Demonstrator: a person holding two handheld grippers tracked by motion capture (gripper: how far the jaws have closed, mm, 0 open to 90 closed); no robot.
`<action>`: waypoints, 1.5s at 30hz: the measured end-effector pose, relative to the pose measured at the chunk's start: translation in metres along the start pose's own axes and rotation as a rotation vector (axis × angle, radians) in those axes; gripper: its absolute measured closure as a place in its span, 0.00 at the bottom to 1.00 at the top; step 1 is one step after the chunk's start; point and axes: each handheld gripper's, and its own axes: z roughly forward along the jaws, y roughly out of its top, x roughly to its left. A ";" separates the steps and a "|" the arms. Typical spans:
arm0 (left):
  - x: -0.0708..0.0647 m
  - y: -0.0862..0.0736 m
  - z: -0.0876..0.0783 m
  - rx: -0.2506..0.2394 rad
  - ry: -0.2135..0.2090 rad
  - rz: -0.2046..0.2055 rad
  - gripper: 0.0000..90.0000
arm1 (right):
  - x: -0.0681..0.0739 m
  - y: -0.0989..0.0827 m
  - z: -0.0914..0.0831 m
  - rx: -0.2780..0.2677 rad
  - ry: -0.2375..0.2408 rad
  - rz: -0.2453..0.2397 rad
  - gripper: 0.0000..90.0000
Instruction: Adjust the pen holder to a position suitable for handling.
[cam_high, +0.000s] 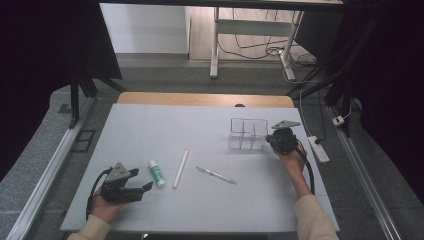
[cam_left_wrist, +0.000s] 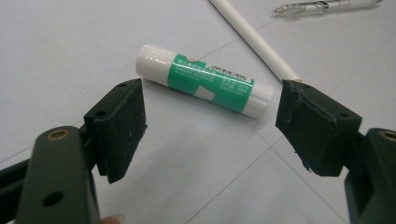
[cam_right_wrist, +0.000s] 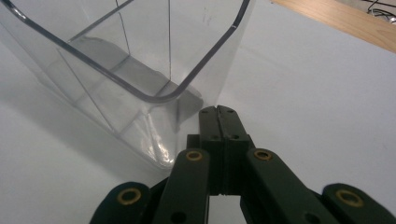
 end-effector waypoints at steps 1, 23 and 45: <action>0.000 0.000 0.000 0.000 0.000 0.000 0.27 | 0.001 0.000 0.000 0.001 -0.001 -0.003 0.99; 0.000 0.000 0.000 -0.002 -0.002 -0.001 0.27 | 0.020 0.013 0.008 0.004 0.029 -0.033 0.99; 0.001 -0.001 0.000 0.002 -0.002 -0.001 0.27 | 0.039 0.026 0.022 -0.006 0.055 -0.062 0.99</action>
